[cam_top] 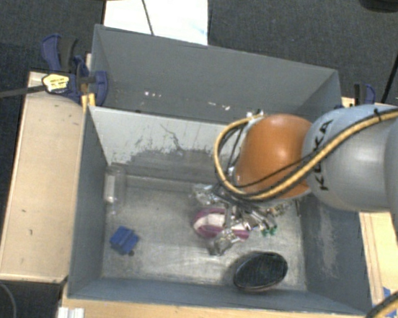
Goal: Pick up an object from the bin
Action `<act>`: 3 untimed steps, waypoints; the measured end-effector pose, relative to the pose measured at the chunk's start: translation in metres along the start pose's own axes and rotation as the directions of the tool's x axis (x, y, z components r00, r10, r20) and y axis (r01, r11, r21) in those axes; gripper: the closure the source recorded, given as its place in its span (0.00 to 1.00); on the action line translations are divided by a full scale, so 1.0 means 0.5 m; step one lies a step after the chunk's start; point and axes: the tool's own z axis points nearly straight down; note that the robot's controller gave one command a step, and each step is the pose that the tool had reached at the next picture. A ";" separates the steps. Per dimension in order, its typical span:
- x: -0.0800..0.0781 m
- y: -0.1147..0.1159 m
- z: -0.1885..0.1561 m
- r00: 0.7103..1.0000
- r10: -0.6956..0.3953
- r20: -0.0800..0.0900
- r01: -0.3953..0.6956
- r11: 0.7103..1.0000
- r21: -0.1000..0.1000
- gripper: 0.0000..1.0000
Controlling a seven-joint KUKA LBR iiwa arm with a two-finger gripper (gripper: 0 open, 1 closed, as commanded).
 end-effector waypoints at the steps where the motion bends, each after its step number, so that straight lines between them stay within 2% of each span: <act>1: -0.002 0.002 -0.004 1.000 0.004 0.002 -0.004 1.000 -0.001 1.00; 2: 0.023 0.030 -0.248 0.877 -0.481 0.006 0.481 0.877 0.004 1.00; 3: 0.024 0.030 -0.246 0.879 -0.477 0.004 0.477 0.879 0.001 0.00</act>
Offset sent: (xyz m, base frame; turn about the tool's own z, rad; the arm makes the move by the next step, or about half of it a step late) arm 0.0000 0.0000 0.0000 0.0000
